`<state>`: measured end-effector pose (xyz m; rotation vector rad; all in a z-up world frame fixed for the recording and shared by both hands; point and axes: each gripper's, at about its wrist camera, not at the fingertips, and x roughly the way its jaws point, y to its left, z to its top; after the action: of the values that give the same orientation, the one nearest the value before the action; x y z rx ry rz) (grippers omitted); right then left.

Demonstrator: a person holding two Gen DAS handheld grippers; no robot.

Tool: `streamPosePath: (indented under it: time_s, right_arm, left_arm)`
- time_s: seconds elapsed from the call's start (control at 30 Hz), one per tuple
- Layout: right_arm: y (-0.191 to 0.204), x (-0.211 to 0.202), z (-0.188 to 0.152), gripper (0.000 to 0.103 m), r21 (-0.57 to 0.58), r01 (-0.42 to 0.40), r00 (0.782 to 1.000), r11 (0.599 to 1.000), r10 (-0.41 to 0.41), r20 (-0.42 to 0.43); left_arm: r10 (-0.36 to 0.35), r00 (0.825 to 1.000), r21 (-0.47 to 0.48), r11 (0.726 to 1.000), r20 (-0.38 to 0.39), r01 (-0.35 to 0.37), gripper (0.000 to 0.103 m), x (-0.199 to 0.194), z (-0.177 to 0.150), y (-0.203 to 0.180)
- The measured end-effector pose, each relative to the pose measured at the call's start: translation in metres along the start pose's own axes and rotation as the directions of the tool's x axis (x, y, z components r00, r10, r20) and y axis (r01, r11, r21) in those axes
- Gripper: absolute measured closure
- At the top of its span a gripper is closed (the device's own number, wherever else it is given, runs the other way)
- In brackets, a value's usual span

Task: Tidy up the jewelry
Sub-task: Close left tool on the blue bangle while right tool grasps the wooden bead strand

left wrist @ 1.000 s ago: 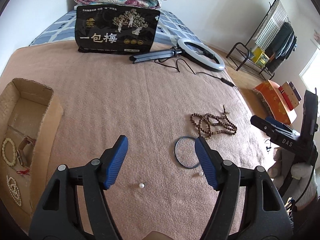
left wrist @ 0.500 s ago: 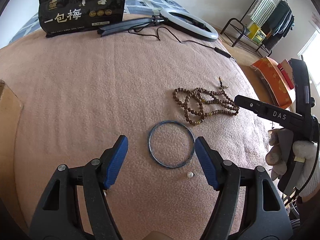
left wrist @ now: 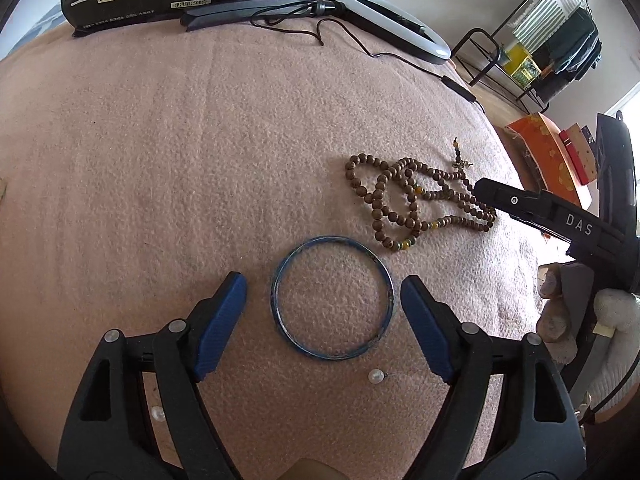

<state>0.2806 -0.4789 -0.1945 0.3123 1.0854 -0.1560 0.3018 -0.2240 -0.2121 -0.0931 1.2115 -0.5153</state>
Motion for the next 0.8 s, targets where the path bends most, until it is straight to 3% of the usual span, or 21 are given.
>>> streamPosePath:
  time_s: [0.4, 0.8]
  right_arm:
    - [0.017, 0.014, 0.005, 0.001, 0.011, -0.072, 0.997, 0.997, 0.072, -0.042]
    - [0.045, 0.030, 0.008, 0.000, -0.040, -0.081, 0.994, 0.996, 0.078, -0.070]
  left_arm:
    - [0.101, 0.994, 0.055, 0.993, 0.040, -0.103, 0.014, 0.008, -0.007, -0.021]
    - [0.218, 0.972, 0.118, 0.967, 0.087, -0.228, 0.014, 0.015, -0.013, -0.031]
